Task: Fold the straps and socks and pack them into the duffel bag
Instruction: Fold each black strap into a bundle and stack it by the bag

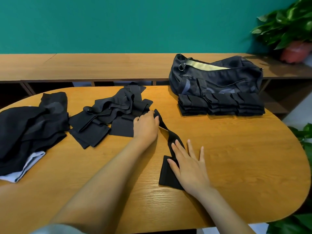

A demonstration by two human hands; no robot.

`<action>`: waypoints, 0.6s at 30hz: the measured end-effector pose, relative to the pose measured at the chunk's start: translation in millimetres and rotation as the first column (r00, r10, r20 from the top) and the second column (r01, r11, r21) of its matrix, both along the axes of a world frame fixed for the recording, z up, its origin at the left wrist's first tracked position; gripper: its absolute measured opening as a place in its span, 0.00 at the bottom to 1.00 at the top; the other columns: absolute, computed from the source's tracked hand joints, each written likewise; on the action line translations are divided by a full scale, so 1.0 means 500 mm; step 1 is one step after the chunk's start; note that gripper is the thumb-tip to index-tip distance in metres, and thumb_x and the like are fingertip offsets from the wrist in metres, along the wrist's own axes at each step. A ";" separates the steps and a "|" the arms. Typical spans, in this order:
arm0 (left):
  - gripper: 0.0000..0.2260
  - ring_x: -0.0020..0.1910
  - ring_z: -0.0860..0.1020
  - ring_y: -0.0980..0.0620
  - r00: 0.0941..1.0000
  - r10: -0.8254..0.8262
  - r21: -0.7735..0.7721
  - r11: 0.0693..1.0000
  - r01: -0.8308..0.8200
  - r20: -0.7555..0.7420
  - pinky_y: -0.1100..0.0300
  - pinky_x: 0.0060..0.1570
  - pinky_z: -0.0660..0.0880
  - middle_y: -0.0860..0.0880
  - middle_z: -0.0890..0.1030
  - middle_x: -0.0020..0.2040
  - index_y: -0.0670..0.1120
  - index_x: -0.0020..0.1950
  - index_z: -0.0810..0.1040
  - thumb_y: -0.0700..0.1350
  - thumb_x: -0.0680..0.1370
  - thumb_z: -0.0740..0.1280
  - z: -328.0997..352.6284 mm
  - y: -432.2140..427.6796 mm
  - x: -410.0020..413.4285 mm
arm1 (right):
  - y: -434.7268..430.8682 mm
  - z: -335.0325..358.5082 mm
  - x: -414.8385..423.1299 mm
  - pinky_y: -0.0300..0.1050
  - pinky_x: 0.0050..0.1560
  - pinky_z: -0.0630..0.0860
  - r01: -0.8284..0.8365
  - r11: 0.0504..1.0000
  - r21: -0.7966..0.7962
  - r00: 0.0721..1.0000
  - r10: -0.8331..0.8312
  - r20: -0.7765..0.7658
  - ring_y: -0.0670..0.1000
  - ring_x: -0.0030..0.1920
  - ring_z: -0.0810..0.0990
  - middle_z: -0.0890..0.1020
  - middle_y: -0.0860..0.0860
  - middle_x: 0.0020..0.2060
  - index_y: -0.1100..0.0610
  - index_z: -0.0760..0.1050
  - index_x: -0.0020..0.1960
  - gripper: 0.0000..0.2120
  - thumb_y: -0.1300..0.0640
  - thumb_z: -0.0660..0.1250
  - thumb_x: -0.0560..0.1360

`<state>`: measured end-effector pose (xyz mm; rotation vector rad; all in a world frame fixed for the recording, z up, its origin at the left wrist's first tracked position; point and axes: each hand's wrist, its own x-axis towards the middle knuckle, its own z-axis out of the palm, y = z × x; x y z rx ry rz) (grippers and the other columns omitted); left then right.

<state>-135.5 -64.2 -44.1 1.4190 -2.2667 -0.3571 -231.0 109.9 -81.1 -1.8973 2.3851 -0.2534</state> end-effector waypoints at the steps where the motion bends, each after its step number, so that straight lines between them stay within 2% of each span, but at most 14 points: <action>1: 0.17 0.61 0.76 0.47 0.999 -0.009 0.011 1.000 0.009 0.052 0.50 0.69 0.61 0.46 0.80 0.59 0.45 0.70 0.69 0.49 0.84 0.53 -0.008 -0.009 -0.002 | 0.001 -0.001 0.000 0.65 0.74 0.36 0.002 1.000 -0.006 1.000 -0.002 0.006 0.53 0.78 0.37 0.48 0.43 0.78 0.47 0.48 0.79 0.39 0.33 0.28 0.74; 4: 0.21 0.71 0.67 0.49 0.965 -0.062 0.009 0.998 0.062 0.253 0.47 0.74 0.55 0.47 0.71 0.71 0.46 0.76 0.62 0.51 0.85 0.49 -0.035 -0.026 0.004 | 0.003 -0.002 0.000 0.65 0.74 0.35 0.018 1.000 -0.010 1.000 -0.018 0.002 0.54 0.77 0.36 0.47 0.43 0.78 0.46 0.47 0.79 0.40 0.32 0.25 0.73; 7: 0.24 0.77 0.56 0.50 0.931 -0.087 0.023 0.996 0.084 0.355 0.44 0.75 0.50 0.48 0.60 0.78 0.49 0.78 0.59 0.55 0.84 0.45 -0.048 -0.024 0.006 | 0.008 -0.002 0.004 0.66 0.74 0.35 0.042 0.999 0.001 0.999 -0.042 -0.016 0.56 0.77 0.36 0.46 0.44 0.78 0.47 0.47 0.80 0.43 0.32 0.21 0.71; 11: 0.23 0.77 0.49 0.42 0.874 -0.097 0.047 0.995 0.085 0.477 0.40 0.73 0.45 0.41 0.53 0.79 0.59 0.79 0.53 0.58 0.83 0.42 -0.049 -0.014 0.008 | 0.021 -0.004 0.011 0.69 0.74 0.46 0.101 0.995 -0.007 0.995 -0.101 -0.004 0.58 0.78 0.46 0.57 0.48 0.77 0.51 0.57 0.78 0.38 0.34 0.30 0.77; 13: 0.23 0.77 0.49 0.40 0.864 -0.096 0.056 0.995 0.078 0.495 0.40 0.74 0.44 0.39 0.52 0.79 0.60 0.79 0.52 0.58 0.83 0.42 -0.047 -0.014 0.008 | 0.028 -0.005 0.010 0.69 0.73 0.46 0.100 0.995 0.006 0.995 -0.100 -0.003 0.58 0.78 0.47 0.57 0.48 0.77 0.51 0.57 0.78 0.40 0.33 0.27 0.76; 15: 0.23 0.77 0.49 0.39 0.868 -0.105 0.080 0.994 0.076 0.486 0.39 0.73 0.39 0.39 0.53 0.78 0.60 0.78 0.53 0.58 0.83 0.42 -0.042 -0.014 0.006 | 0.030 -0.005 0.005 0.67 0.74 0.39 0.082 0.997 0.012 0.997 -0.082 0.009 0.57 0.78 0.40 0.50 0.46 0.78 0.49 0.51 0.79 0.45 0.32 0.21 0.71; 18: 0.22 0.78 0.50 0.41 0.918 -0.091 0.076 0.995 0.067 0.387 0.38 0.72 0.34 0.42 0.57 0.78 0.57 0.78 0.59 0.56 0.84 0.43 -0.027 -0.002 0.005 | 0.028 0.002 -0.001 0.66 0.73 0.35 0.043 0.999 0.018 0.999 -0.043 0.013 0.56 0.77 0.35 0.45 0.44 0.78 0.47 0.46 0.80 0.44 0.32 0.20 0.70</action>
